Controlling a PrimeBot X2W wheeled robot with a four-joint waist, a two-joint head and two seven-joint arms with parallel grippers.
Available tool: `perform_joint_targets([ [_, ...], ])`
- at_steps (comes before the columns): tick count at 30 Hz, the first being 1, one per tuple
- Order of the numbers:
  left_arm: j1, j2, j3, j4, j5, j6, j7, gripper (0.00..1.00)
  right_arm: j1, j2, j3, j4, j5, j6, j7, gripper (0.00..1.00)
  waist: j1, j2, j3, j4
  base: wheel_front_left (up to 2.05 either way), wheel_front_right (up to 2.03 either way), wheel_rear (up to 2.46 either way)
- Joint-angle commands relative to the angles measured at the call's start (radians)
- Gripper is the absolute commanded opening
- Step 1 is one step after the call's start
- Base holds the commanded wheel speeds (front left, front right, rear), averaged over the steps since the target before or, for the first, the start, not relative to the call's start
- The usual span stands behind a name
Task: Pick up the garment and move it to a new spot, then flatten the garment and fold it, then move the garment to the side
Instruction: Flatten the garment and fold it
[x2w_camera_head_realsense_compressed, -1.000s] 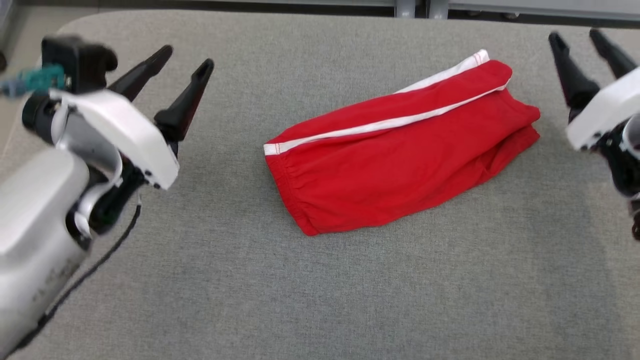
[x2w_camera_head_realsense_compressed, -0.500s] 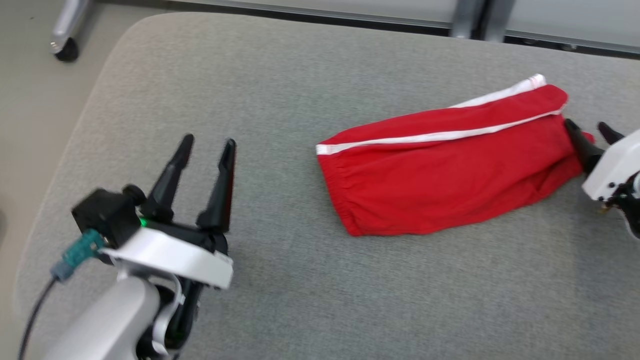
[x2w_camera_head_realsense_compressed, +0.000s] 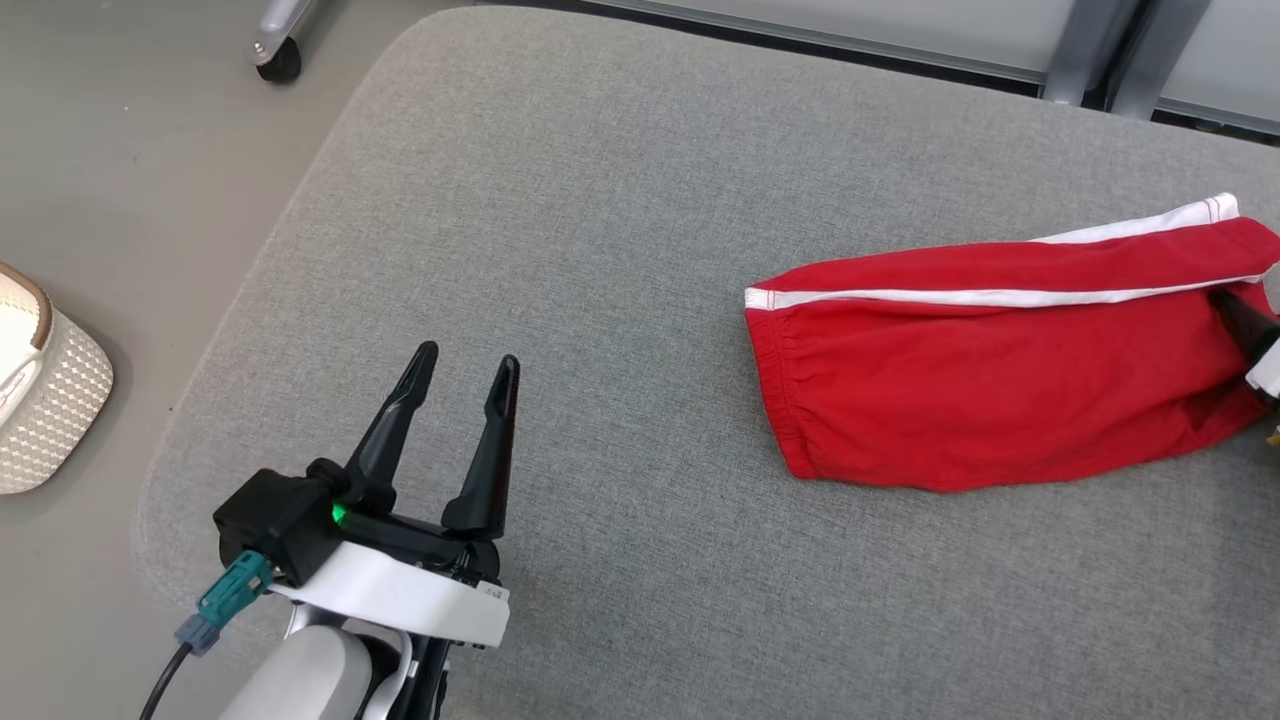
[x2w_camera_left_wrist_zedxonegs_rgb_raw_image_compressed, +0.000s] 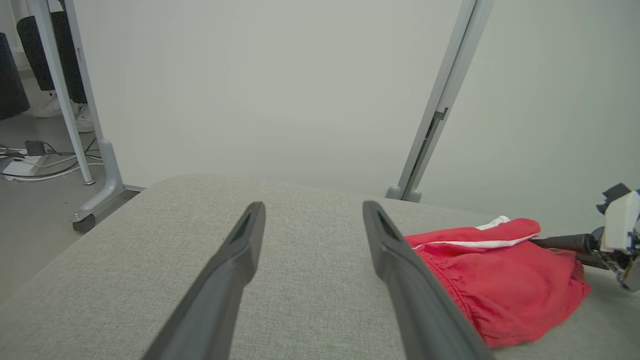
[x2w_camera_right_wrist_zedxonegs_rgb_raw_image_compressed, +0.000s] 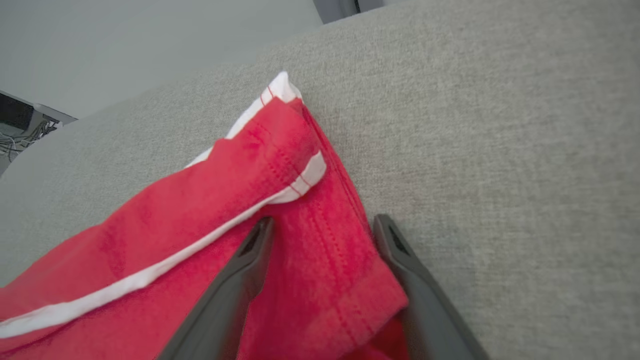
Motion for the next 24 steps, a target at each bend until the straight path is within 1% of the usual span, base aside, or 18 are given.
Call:
perform_joint_targets([
  [1, 0.011, -0.016, 0.019, 0.015, 0.021, -0.021, -0.004, 1.00, 0.006, 0.020, 0.002, 0.027, 0.027, 0.000, 0.047, 1.00, 0.0000, 0.0000, 0.005, 0.001, 0.00, 0.00, 0.00],
  [3, 0.015, -0.030, 0.029, 0.027, 0.037, -0.036, -0.004, 1.00, -0.003, 0.027, 0.007, 0.030, 0.035, 0.000, 0.060, 1.00, 0.0000, 0.0000, 0.010, -0.003, 0.00, 0.00, 0.00],
  [4, 0.014, -0.038, 0.033, 0.034, 0.046, -0.042, -0.004, 1.00, -0.009, 0.031, 0.008, 0.026, 0.040, 0.000, 0.061, 0.39, 0.0000, 0.0000, 0.013, -0.005, 0.00, 0.00, 0.00],
  [5, 0.014, -0.045, 0.037, 0.041, 0.053, -0.047, -0.004, 1.00, -0.012, 0.035, 0.008, 0.020, 0.046, 0.000, 0.058, 0.00, 0.0000, 0.0000, 0.015, -0.007, 0.00, 0.00, 0.00],
  [8, 0.014, -0.056, 0.046, 0.055, 0.065, -0.060, -0.004, 1.00, -0.014, 0.040, 0.011, 0.010, 0.052, 0.000, 0.044, 0.00, 0.0000, 0.0000, 0.014, -0.014, 0.00, 0.00, 0.00],
  [13, 0.017, -0.078, 0.060, 0.090, 0.089, -0.083, -0.004, 1.00, -0.005, 0.047, 0.003, -0.017, 0.079, 0.000, -0.022, 0.00, 0.0000, 0.0000, -0.007, -0.044, 0.00, 0.00, 0.00],
  [17, 0.023, -0.094, 0.071, 0.103, 0.107, -0.098, -0.005, 1.00, 0.040, 0.052, -0.007, -0.050, 0.120, 0.000, -0.061, 0.00, 0.0000, 0.0000, -0.032, -0.081, 0.00, 0.00, 0.00],
  [19, 0.033, -0.102, 0.074, 0.111, 0.115, -0.105, -0.005, 1.00, 0.069, 0.043, -0.012, -0.076, 0.139, 0.000, -0.085, 0.00, 0.0000, 0.0000, -0.046, -0.102, 0.00, 0.00, 0.00],
  [24, 0.054, -0.112, 0.095, 0.131, 0.144, -0.106, -0.005, 1.00, 0.146, 0.019, -0.004, -0.151, 0.169, 0.000, -0.145, 0.00, 0.0000, 0.0000, -0.085, -0.167, 0.00, 0.00, 0.00],
])
